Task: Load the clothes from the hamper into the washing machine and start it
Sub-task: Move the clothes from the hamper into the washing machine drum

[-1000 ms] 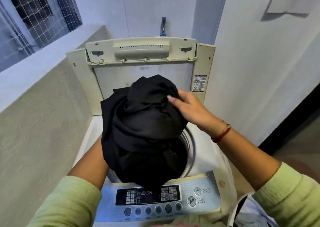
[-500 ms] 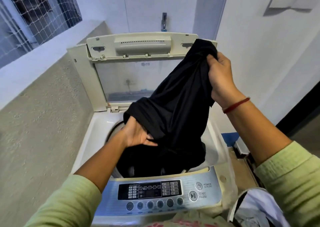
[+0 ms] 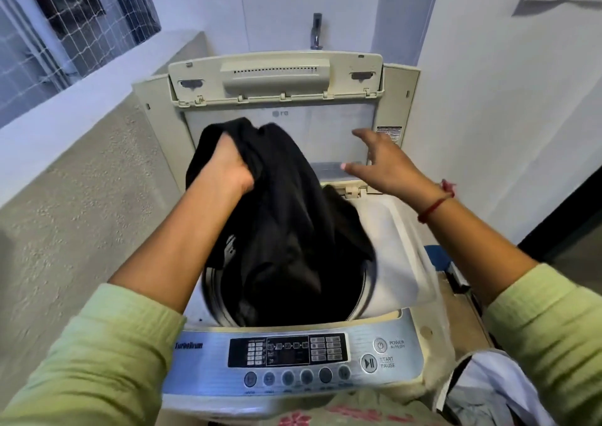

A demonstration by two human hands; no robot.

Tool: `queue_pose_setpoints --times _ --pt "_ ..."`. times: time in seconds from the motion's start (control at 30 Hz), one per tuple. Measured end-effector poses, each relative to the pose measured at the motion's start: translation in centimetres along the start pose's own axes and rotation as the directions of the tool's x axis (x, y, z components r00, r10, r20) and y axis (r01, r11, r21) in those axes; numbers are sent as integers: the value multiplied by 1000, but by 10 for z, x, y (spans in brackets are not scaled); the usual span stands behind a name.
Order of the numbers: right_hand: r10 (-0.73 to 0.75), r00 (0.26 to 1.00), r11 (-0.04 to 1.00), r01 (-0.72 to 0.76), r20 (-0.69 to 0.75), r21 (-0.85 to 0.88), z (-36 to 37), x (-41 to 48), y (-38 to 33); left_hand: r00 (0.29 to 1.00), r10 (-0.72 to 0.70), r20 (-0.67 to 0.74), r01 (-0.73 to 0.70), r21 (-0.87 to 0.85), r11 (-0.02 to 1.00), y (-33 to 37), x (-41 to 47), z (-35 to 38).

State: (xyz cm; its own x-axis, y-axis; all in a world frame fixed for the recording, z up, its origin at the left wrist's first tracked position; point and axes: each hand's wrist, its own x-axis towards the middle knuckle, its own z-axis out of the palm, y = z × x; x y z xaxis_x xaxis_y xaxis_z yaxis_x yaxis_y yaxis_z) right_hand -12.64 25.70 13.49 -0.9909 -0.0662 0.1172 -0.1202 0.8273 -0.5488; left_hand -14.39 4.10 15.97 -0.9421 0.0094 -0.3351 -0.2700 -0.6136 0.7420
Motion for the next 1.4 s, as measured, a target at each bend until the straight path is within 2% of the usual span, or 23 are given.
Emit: queue_pose_setpoints --times 0.07,0.1,0.23,0.3,0.4,0.5,0.53,0.6,0.67,0.7,0.77,0.83,0.87,0.93,1.0,1.03,1.07,1.1,1.13,1.2,1.27,1.33,1.4 --pt "-30 993 948 65 -118 312 16 -16 -6 998 -25 55 28 -47 999 7 5 8" --pt "-33 992 910 82 -126 405 26 -26 -8 997 -38 61 40 -38 998 8 7 12" --pt "-141 990 861 137 -28 489 67 -65 -24 993 -45 106 53 -67 996 0 6 26" --pt "-170 985 846 148 -3 512 86 -66 -28 987 -73 143 77 -25 997 -8 0 35" --pt "2 1000 851 -14 23 525 101 -49 -18 974 -68 218 51 80 995 -12 -8 43" --pt "192 981 772 -161 16 615 90 -37 -4 986 44 164 -92 302 949 -11 7 27" --pt "223 975 719 -174 14 673 81 -36 -4 991 75 111 -116 430 895 -14 15 14" --pt "274 961 570 -193 37 799 62 -34 -6 997 69 24 -67 673 737 -34 27 -21" --pt "287 953 435 -217 94 874 46 -31 -7 999 -47 -18 43 789 613 -71 33 -62" --pt "278 953 398 -230 122 888 40 -30 -9 988 -151 -3 91 814 573 -92 31 -80" --pt "255 957 391 -232 137 891 31 -30 -13 894 -434 108 159 831 534 -130 21 -107" --pt "235 964 409 -214 123 887 26 -30 -17 790 -572 219 89 883 461 -156 5 -118" --pt "225 968 422 -201 113 884 24 -31 -18 783 -569 253 0 914 406 -165 1 -119" --pt "220 971 450 -182 88 874 20 -31 -17 818 -490 302 -109 917 384 -171 2 -115" --pt "257 965 480 -169 46 861 12 -31 -12 872 -351 343 -151 867 474 -166 11 -116" --pt "284 959 503 -166 19 848 8 -30 -7 923 -234 306 -126 814 567 -157 16 -116" --pt "306 952 536 -170 -3 827 4 -29 -1 971 -114 210 -72 714 696 -142 18 -116" --pt "323 946 604 -178 -35 777 1 -27 7 996 -1 92 -52 573 818 -123 20 -115" --pt "333 940 710 -196 -77 676 -1 -26 16 994 107 -12 -90 461 883 -102 21 -114" --pt "330 932 894 -256 -153 369 -4 -25 29 949 308 -72 -253 412 875 -57 23 -112" --pt "327 933 938 -302 -152 168 -2 -28 33 894 448 14 -403 463 790 -26 18 -102" --pt "331 937 941 -319 -116 110 1 -30 31 859 509 63 -465 511 723 -9 17 -91" --pt "339 940 929 -326 -47 175 2 -30 25 833 550 61 -489 546 680 2 19 -85"
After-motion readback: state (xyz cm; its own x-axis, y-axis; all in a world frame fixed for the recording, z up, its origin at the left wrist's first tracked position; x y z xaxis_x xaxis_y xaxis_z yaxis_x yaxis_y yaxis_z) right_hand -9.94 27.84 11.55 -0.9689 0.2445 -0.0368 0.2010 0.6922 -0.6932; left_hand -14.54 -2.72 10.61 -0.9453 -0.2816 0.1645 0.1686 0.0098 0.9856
